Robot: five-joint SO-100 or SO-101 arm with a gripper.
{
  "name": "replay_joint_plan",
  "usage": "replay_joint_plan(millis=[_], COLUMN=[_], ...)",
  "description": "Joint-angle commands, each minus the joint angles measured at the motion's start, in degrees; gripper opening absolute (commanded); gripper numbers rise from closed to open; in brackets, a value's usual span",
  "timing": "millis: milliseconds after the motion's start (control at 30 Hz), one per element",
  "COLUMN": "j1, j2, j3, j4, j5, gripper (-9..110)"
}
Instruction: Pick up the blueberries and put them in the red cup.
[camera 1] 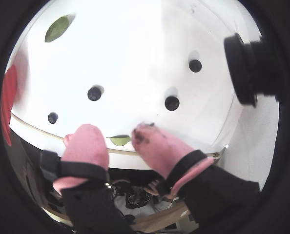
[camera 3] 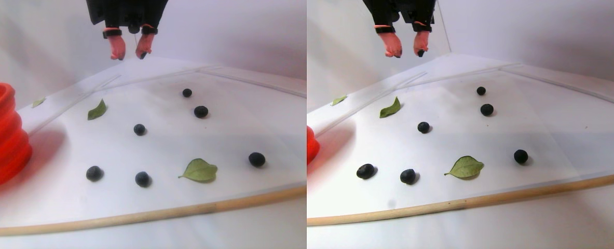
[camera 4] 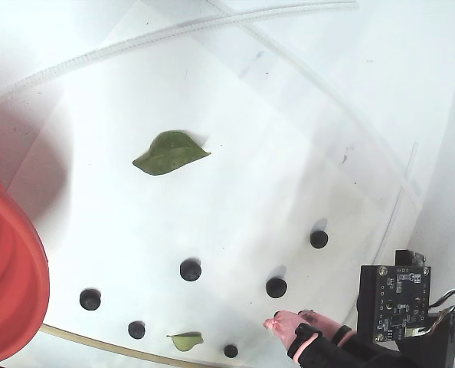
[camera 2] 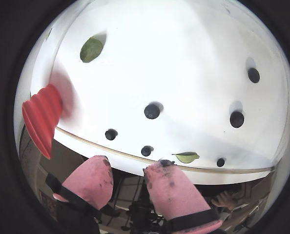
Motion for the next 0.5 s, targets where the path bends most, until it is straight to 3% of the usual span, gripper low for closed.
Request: replay_joint_plan(millis=[0, 467], j1=[1.85, 9.84], j2=[4.83, 6.68], j3=[-0.18, 1.76], j4=[0.18, -1.49], j5=[-0.97, -1.23], gripper=[13, 13])
